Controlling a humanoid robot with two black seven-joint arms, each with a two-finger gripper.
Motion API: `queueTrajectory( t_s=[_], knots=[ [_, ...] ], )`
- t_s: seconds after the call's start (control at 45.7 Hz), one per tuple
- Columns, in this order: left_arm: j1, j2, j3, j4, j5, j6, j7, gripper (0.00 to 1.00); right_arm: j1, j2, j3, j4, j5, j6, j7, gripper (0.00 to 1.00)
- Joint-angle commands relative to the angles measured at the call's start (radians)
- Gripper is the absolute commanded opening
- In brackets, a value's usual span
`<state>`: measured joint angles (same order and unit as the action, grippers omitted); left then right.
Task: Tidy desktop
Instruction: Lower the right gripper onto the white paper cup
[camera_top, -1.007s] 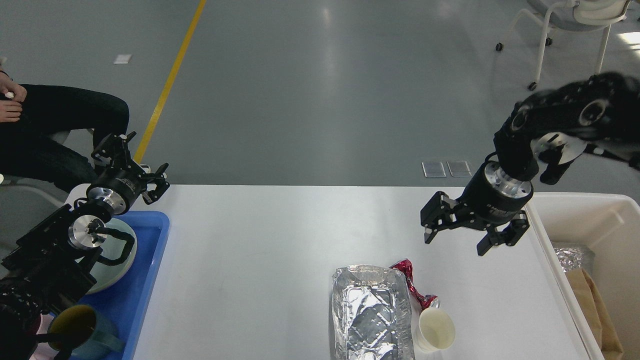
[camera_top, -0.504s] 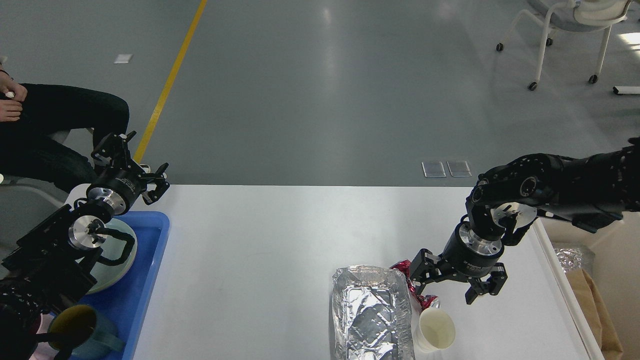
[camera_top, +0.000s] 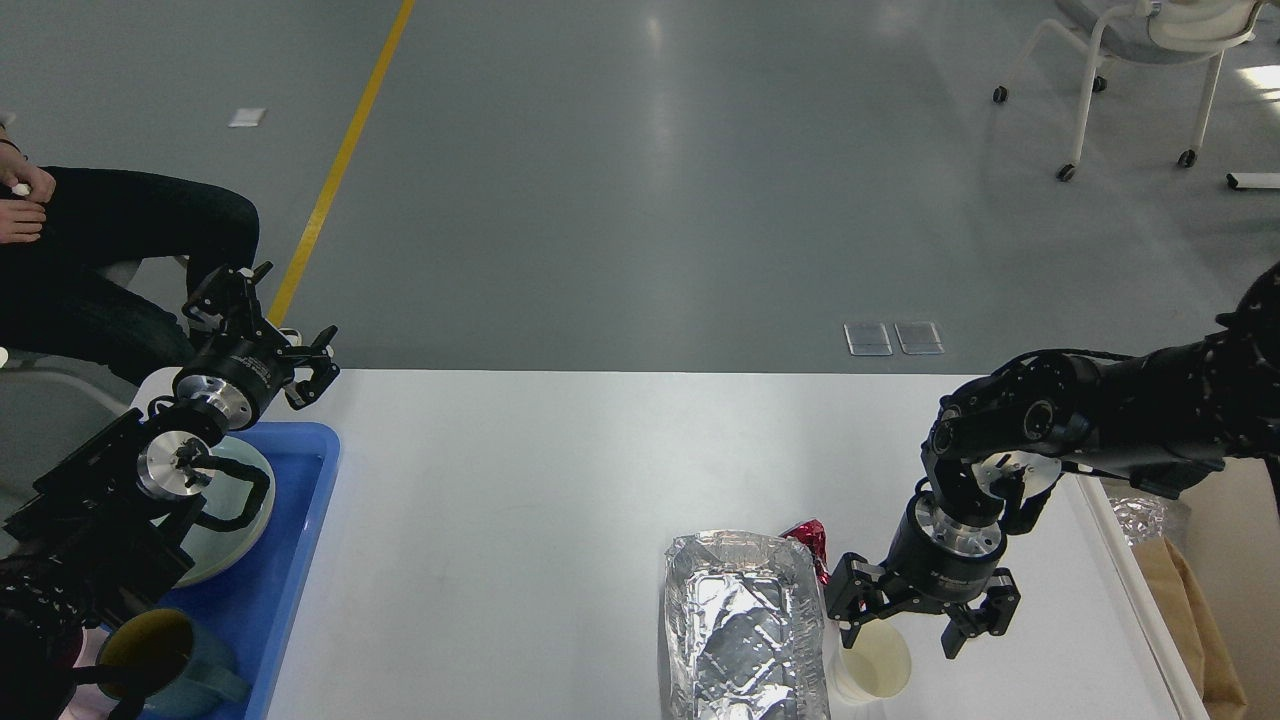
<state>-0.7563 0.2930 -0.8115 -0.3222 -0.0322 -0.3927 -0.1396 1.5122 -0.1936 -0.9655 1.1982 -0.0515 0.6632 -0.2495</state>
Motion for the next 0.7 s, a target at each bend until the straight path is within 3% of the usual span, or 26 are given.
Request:
queueTrajectory(
  t_s=[0.0, 0.438, 0.525, 0.679],
  knots=[
    [0.002, 0.000, 0.000, 0.000, 0.000, 0.000, 0.000, 0.97, -0.032, 0.000, -0.001, -0.003, -0.021, -0.010, 0.000, 1.00],
    [0.009, 0.003, -0.002, 0.000, 0.000, 0.000, 0.000, 0.97, -0.081, 0.000, -0.010, -0.022, -0.037, -0.057, -0.002, 0.97],
    [0.009, 0.003, -0.002, 0.000, 0.000, 0.000, 0.000, 0.97, -0.079, 0.000, -0.009, -0.020, -0.039, -0.080, -0.002, 0.81],
    [0.009, 0.003, -0.002, 0.000, 0.000, 0.000, 0.000, 0.97, -0.086, 0.000, -0.013, -0.014, -0.048, -0.137, -0.002, 0.68]
  ],
)
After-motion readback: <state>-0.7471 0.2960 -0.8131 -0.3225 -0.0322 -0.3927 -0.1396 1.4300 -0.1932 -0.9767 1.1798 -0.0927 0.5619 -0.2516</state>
